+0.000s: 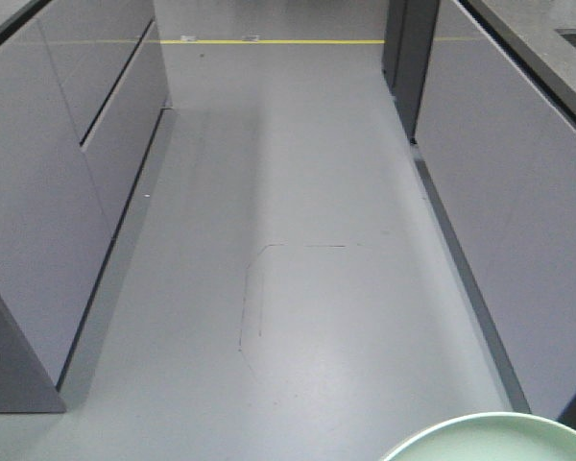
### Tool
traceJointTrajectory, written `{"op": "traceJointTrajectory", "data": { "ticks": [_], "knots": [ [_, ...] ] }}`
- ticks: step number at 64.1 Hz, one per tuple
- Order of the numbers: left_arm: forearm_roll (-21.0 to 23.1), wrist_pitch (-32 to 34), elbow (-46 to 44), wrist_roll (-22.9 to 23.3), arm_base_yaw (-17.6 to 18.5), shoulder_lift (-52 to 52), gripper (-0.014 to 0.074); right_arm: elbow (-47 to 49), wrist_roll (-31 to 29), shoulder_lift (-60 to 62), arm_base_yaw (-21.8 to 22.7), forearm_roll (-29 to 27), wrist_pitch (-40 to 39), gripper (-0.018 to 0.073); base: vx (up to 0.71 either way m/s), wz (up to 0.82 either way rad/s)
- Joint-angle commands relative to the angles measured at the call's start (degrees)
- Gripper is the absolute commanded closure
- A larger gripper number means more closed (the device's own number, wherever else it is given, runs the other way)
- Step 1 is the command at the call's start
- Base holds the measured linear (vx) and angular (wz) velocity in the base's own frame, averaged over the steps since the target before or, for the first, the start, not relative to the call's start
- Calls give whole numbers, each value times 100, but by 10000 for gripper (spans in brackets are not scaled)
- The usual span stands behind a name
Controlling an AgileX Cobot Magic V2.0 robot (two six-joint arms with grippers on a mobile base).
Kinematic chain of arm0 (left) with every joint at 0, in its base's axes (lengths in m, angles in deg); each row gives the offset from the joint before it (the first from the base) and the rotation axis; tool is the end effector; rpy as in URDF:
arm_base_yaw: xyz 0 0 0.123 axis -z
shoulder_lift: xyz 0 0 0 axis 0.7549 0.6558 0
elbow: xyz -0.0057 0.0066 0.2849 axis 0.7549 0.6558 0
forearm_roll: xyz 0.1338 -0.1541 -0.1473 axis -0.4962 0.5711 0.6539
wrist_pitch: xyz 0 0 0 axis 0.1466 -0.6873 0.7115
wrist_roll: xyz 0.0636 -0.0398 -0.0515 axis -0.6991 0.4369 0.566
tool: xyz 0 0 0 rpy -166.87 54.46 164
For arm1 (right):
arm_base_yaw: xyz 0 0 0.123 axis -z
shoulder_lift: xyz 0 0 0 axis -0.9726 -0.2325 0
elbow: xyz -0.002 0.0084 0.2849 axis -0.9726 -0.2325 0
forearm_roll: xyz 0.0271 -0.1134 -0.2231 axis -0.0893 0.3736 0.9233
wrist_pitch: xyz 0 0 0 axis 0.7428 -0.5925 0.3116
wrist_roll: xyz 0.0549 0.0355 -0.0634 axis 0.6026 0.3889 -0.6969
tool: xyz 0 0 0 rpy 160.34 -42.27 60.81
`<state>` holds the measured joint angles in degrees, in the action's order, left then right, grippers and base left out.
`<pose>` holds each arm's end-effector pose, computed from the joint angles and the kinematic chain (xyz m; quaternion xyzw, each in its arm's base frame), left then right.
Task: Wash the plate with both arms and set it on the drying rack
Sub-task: 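Drive the base along the counter holding the plate in the right gripper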
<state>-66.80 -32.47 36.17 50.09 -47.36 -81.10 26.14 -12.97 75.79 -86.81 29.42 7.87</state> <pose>0.0541 -0.0032 0.1771 -0.0026 0.7853 -0.0310 0.6184 -0.0155 0.0322 0.3056 -0.1471 0.8325 0.2257 0.4842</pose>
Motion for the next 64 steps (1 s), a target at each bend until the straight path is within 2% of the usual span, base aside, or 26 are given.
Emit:
{"op": "traceJointTrajectory", "data": {
  "ticks": [1, 64],
  "knots": [
    [18, 398, -147, 35, 32, -82, 603, 125, 2, -106, 34, -133, -405, 564, 13, 28],
    [18, 398, -147, 35, 49, -82, 603, 125, 2, -106, 34, -133, -405, 564, 20, 14]
  ]
}}
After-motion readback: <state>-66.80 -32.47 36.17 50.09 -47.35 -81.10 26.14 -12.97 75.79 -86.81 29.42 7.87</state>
